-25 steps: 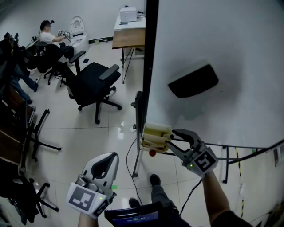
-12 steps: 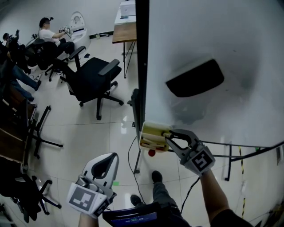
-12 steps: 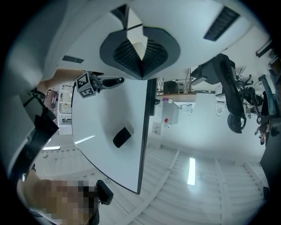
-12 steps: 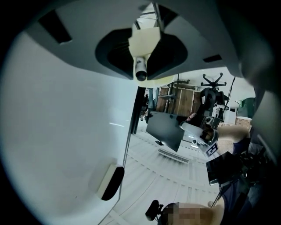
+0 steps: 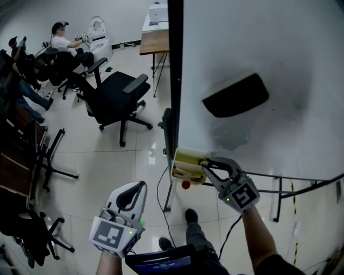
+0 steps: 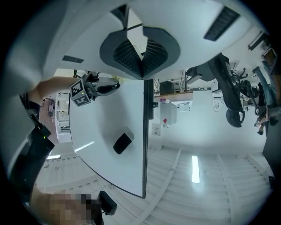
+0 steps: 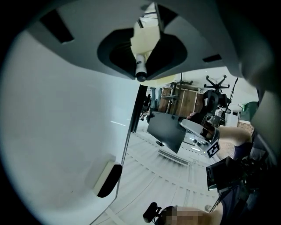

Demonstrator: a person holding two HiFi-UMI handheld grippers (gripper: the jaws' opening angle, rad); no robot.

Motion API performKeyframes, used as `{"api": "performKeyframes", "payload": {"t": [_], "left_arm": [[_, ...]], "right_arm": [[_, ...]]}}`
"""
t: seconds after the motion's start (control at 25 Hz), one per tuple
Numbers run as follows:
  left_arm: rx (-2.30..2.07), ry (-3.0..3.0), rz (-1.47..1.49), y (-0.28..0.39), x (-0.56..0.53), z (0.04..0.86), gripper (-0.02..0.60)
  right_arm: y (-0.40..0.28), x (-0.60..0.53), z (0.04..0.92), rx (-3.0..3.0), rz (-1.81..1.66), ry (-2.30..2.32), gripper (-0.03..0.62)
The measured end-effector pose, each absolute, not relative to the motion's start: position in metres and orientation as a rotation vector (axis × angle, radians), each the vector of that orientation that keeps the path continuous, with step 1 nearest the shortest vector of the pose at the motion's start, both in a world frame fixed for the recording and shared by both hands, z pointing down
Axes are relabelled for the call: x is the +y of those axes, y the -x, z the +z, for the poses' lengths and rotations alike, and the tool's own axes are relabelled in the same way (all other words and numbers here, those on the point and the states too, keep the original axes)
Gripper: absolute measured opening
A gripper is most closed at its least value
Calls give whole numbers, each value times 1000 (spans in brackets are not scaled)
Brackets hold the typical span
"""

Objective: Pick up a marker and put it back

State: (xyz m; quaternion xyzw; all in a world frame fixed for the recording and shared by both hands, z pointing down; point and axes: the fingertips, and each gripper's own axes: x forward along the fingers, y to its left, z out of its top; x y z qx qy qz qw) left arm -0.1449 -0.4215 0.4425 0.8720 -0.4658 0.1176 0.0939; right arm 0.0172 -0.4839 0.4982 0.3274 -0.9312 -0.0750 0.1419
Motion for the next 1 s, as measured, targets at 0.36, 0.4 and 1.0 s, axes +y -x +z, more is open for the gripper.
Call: {"api": "performKeyframes", "payload": {"t": [0.36,0.4,1.0], "left_arm": [[-1480,-2623,348,164,-422,417,-3],[-1490,-2628,339,166,-421,412,-3],[-1627,-2689,202,211,-376,339,-3]], "right_arm": [[-1,-477,455,-2696,-327,-933,92],[3,-475,448,-2702,-339,-929,92],[56,-420,331,-2832,-515,-834,92]]}}
